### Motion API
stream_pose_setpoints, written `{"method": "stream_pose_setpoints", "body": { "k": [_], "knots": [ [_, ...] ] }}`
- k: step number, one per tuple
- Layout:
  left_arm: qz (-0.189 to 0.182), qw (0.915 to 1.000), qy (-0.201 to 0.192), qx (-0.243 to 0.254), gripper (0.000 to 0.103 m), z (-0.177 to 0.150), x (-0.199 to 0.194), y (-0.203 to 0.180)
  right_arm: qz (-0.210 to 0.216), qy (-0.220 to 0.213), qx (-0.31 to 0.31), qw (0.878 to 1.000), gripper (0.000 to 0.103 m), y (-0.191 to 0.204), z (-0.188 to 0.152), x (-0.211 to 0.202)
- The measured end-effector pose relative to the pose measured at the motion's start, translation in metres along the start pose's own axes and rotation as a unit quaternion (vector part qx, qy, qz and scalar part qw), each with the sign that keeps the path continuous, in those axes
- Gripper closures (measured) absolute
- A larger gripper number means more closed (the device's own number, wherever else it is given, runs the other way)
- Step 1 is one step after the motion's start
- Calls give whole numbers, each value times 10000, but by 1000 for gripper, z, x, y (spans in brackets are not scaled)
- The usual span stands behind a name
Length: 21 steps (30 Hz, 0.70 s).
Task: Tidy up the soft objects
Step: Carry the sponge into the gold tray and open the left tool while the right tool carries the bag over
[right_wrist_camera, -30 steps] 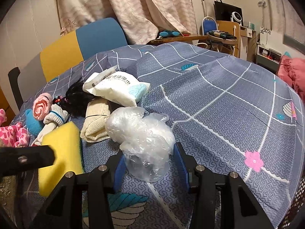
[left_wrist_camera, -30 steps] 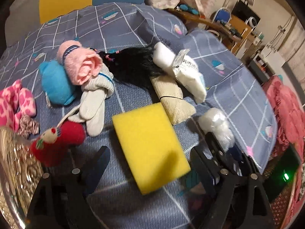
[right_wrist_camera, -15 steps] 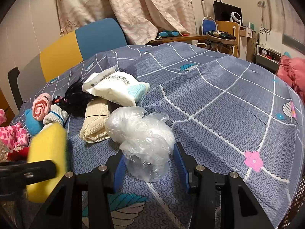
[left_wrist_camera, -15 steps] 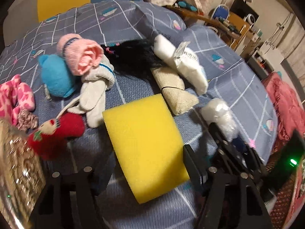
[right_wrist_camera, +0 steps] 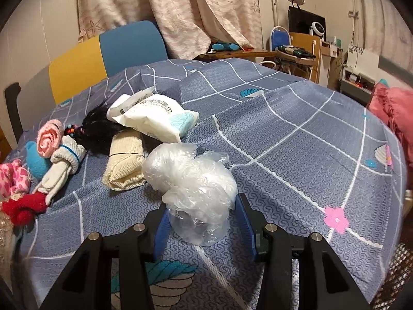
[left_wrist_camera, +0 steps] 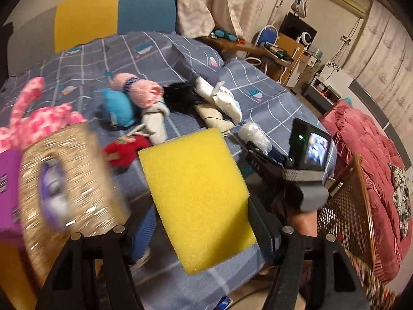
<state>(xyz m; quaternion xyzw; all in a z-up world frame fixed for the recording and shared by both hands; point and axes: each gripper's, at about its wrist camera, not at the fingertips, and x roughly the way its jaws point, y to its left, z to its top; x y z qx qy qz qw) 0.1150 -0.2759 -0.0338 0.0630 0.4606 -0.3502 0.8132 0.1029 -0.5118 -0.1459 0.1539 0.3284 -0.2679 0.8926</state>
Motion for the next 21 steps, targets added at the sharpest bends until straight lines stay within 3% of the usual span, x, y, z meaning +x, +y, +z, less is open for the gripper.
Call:
{"method": "stream_pose_setpoints", "body": {
  "k": [11, 15, 21],
  "knots": [
    [306, 9970, -472, -532, 33, -42, -90, 89, -234, -80, -314, 9992, 56, 11, 1, -23],
    [590, 9933, -606, -785, 33, -55, -108, 130, -28, -218, -375, 9991, 56, 26, -1, -49],
    [1086, 9884, -406, -984, 33, -75, -115, 194, 459, -483, -249, 9975, 56, 55, -2, -100]
  ]
}}
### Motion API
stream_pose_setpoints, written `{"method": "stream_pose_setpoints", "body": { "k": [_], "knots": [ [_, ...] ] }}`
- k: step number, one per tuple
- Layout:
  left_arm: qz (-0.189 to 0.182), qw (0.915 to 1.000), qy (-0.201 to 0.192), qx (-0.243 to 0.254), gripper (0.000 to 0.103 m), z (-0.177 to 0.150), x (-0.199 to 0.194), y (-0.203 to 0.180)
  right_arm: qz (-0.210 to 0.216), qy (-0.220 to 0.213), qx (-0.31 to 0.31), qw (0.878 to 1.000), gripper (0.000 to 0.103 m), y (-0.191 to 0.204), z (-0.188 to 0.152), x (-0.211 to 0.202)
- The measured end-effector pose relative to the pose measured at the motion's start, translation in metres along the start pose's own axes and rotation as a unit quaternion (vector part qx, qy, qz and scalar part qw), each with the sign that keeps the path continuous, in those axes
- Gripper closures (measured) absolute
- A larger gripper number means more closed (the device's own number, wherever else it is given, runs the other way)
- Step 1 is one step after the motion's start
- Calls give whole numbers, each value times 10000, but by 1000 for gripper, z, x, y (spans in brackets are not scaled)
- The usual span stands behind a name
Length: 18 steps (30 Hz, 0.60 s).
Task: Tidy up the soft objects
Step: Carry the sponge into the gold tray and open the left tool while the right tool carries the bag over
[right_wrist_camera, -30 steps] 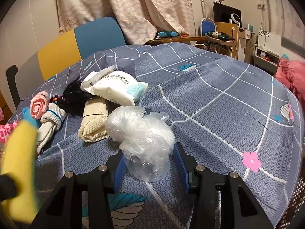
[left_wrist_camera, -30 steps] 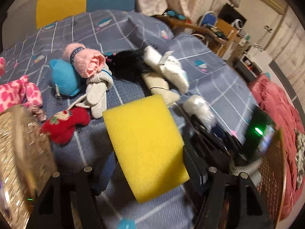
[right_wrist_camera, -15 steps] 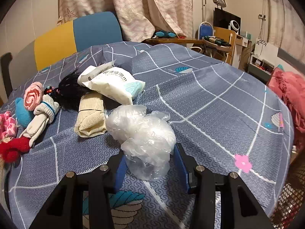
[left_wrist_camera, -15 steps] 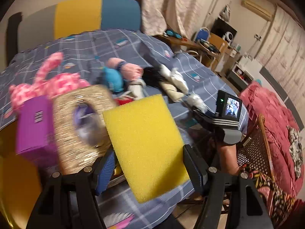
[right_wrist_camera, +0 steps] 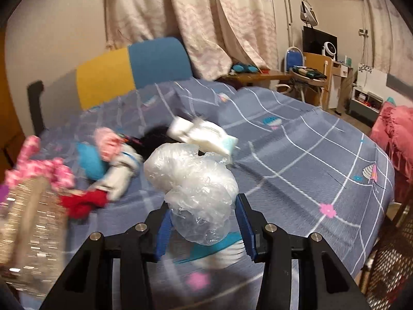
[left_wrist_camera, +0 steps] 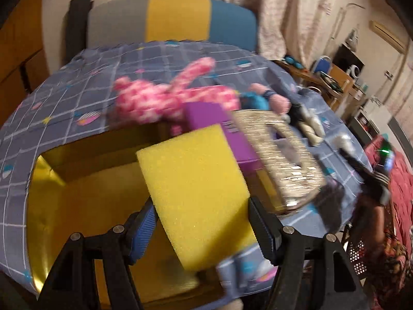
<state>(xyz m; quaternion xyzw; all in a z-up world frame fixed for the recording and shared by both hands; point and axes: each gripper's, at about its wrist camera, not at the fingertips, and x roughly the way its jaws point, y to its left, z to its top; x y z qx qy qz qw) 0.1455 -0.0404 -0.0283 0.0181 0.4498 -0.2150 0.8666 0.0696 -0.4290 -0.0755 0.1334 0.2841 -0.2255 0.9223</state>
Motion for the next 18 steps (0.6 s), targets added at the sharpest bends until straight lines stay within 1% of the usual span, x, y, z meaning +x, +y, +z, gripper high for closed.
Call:
{"method": "stream_pose_setpoints", "body": {
  "k": [1, 3, 5, 9, 11, 14, 16, 18],
  "knots": [
    [5, 10000, 20, -57, 33, -1, 1, 11, 138, -45, 20, 9999, 56, 8, 1, -11],
    [213, 9995, 162, -156, 33, -2, 8, 38, 358, -146, 33, 9992, 56, 23, 3, -29],
    [197, 9988, 221, -391, 33, -4, 15, 67, 561, -261, -6, 9981, 56, 39, 3, -47],
    [378, 9964, 438, -616, 33, -5, 31, 111, 1037, -473, -223, 9932, 56, 82, 2, -86],
    [544, 9947, 568, -663, 33, -6, 41, 130, 1289, -512, -343, 9897, 56, 103, -1, -100],
    [719, 9920, 730, -740, 33, -8, 53, 155, 1740, -497, -505, 9822, 56, 137, -7, -118],
    [664, 9912, 784, -839, 32, -6, 59, 170, 2050, -425, -563, 9762, 56, 158, -12, -126],
    [749, 9897, 902, -819, 32, -3, 66, 181, 2328, -313, -687, 9696, 56, 184, -18, -131]
  ]
}}
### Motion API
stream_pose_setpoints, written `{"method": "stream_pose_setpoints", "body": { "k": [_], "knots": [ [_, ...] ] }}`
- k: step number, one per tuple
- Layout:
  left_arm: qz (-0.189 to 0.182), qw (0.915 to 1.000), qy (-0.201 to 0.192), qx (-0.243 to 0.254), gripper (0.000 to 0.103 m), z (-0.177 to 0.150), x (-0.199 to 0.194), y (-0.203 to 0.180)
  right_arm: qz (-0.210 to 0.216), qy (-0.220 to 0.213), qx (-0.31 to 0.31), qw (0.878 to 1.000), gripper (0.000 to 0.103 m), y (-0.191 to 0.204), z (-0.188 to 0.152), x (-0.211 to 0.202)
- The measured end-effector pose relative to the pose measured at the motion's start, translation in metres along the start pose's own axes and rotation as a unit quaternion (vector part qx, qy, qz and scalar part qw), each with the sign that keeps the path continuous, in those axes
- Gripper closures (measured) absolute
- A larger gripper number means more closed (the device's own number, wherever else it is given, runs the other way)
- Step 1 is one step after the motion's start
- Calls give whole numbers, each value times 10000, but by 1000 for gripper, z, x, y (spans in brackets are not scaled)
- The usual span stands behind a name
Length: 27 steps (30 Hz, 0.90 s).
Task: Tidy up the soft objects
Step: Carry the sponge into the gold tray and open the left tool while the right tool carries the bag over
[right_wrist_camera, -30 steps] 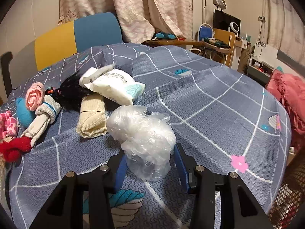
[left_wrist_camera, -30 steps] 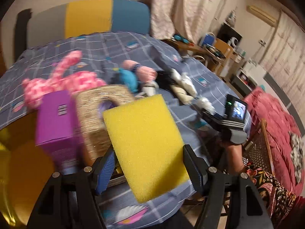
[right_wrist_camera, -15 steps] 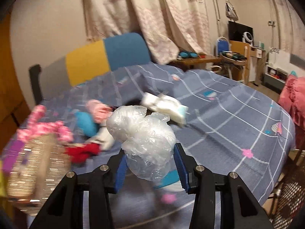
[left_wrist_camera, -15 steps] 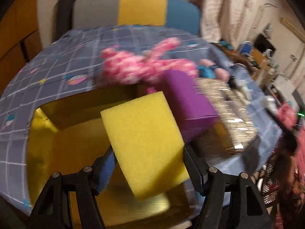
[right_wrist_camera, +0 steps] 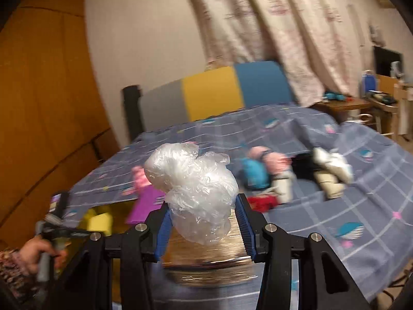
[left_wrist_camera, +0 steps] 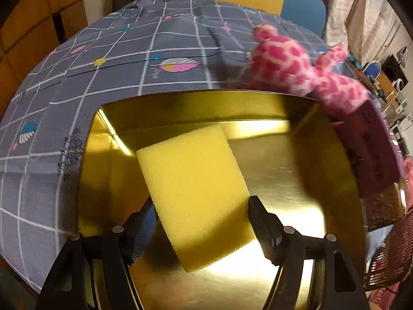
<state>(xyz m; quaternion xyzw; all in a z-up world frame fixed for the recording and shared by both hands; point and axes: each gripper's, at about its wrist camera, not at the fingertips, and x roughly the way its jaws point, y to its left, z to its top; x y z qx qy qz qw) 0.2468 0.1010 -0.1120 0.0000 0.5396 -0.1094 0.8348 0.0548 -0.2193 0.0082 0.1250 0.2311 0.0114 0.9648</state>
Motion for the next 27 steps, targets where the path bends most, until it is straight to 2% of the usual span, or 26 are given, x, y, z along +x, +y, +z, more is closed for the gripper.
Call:
{"method": "stream_pose_setpoints", "body": {
  "k": [2, 4, 6, 10, 13, 17, 22, 27],
  "knots": [
    [224, 9997, 47, 73, 30, 6, 5, 6, 199, 83, -56, 9998, 56, 17, -5, 4],
    [504, 9987, -5, 119, 21, 11, 7, 13, 390, 225, -138, 9989, 56, 33, -12, 12],
    [902, 9956, -93, 252, 18, 20, 7, 16, 566, 448, -187, 9972, 56, 48, -22, 22],
    [1086, 9927, -289, 432, 18, 28, -5, 21, 786, 875, -241, 9928, 56, 70, -41, 38],
    [1016, 9932, -543, 189, 18, 29, -23, 30, 887, 1077, -241, 9899, 56, 78, -48, 47],
    [754, 9915, -909, -541, 19, 15, -51, 48, 1007, 1386, -292, 9848, 56, 91, -57, 65],
    [-13, 9857, -1033, -1333, 20, -28, -67, 61, 1123, 1797, -338, 9767, 56, 110, -65, 95],
    [-199, 9847, -1005, -1411, 22, -61, -66, 52, 1302, 2202, -384, 9660, 56, 138, -74, 131]
  ]
}}
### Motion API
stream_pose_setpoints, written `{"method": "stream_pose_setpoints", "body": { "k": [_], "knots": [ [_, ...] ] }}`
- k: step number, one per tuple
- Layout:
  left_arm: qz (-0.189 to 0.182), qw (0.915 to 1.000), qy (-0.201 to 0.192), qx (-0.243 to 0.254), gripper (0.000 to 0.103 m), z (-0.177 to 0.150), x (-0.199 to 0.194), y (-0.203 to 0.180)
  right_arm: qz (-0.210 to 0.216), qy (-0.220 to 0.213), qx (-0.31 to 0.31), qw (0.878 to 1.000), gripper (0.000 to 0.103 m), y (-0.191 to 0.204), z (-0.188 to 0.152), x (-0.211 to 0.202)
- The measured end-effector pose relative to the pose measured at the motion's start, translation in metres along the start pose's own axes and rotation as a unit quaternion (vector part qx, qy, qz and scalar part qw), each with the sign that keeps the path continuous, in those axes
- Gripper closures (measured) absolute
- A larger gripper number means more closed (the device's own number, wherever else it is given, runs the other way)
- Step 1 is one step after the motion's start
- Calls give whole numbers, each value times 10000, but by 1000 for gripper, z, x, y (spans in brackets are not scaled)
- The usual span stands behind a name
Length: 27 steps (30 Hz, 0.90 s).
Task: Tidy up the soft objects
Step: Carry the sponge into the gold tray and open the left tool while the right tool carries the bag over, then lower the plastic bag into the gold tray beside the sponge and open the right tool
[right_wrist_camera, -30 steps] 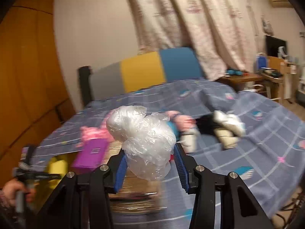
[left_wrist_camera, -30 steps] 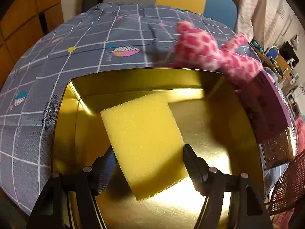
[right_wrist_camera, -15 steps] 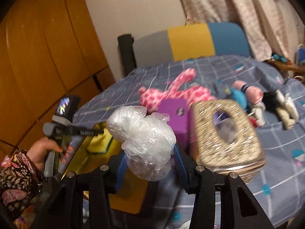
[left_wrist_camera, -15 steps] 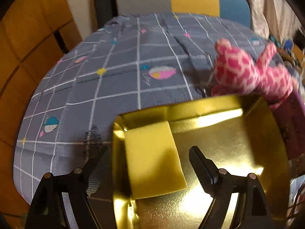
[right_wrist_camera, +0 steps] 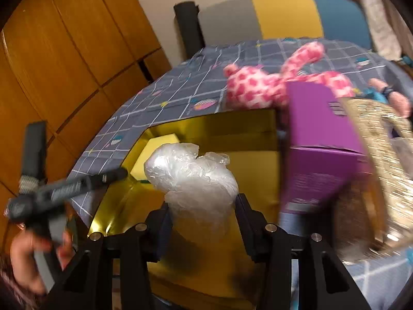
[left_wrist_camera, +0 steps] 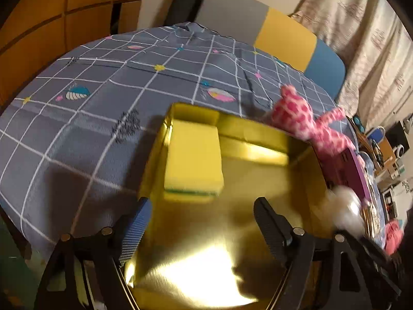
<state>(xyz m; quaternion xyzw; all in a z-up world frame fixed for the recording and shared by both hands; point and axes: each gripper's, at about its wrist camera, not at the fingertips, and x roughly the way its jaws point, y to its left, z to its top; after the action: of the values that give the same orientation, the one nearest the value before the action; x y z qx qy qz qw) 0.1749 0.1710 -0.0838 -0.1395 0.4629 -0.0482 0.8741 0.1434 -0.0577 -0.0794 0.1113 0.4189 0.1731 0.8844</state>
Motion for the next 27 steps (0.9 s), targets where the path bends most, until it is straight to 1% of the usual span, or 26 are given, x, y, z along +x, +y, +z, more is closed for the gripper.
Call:
{"method": "stream_pose_setpoints", "body": {
  "k": [3, 7, 12, 13, 16, 17, 18, 19, 20, 21, 23, 27],
  "knots": [
    [-24, 10000, 9, 57, 22, -12, -6, -2, 85, 177, 7, 9998, 56, 10, 12, 24],
    [72, 10000, -2, 57, 22, -23, -12, 2, 48, 408, 121, 9991, 55, 18, 28, 59],
    [114, 9999, -2, -100, 22, -32, -20, 16, -53, 676, 482, 9965, 55, 21, 44, 96],
    [118, 9998, 1, -128, 22, -34, -21, 18, -64, 705, 571, 9959, 54, 22, 48, 103],
    [128, 9996, 18, -240, 22, -38, -24, 25, -56, 782, 972, 9922, 53, 21, 57, 122],
    [130, 9996, 24, -261, 22, -38, -24, 26, -68, 773, 1079, 9911, 51, 22, 59, 127],
    [130, 9995, 36, -290, 22, -39, -24, 28, -90, 763, 1180, 9900, 41, 22, 61, 132],
    [131, 9994, 45, -310, 22, -40, -24, 28, -97, 760, 1247, 9892, 29, 22, 62, 135],
    [130, 9994, 46, -329, 22, -41, -25, 29, -70, 762, 1334, 9881, 26, 22, 63, 137],
    [120, 9994, 36, -333, 22, -42, -26, 29, -1, 760, 1420, 9869, 26, 22, 62, 136],
    [119, 9994, 37, -318, 22, -43, -28, 29, 92, 723, 1377, 9878, 26, 24, 61, 130],
    [48, 9992, 55, -401, 23, -45, -27, 30, 141, 487, 824, 9953, 25, 36, 53, 99]
  ]
}}
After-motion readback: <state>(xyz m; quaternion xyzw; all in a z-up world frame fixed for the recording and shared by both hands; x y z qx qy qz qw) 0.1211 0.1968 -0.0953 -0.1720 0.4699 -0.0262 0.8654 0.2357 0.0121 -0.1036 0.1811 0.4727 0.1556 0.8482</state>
